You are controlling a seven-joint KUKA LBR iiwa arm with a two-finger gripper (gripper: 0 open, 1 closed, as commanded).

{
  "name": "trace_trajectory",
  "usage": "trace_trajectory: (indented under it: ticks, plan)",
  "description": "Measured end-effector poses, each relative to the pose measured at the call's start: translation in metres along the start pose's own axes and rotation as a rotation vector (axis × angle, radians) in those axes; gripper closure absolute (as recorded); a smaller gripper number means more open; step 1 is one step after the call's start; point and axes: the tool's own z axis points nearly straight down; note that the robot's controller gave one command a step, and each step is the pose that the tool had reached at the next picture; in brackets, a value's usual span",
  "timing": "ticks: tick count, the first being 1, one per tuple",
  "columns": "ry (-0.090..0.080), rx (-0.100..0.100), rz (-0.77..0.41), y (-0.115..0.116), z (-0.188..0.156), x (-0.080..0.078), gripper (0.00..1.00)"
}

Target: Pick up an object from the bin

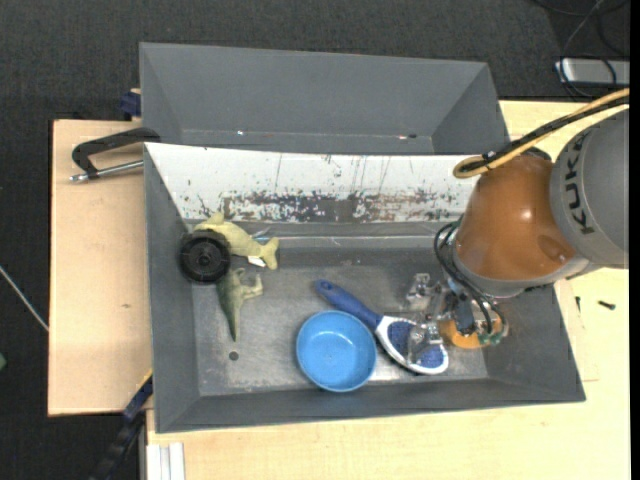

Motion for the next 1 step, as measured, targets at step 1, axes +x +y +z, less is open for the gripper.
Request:
trace_trajectory:
  ticks: [1]
  plan:
    - [-0.021, 0.002, 0.005, 0.0092, -0.1439, 0.0070, 1.00]
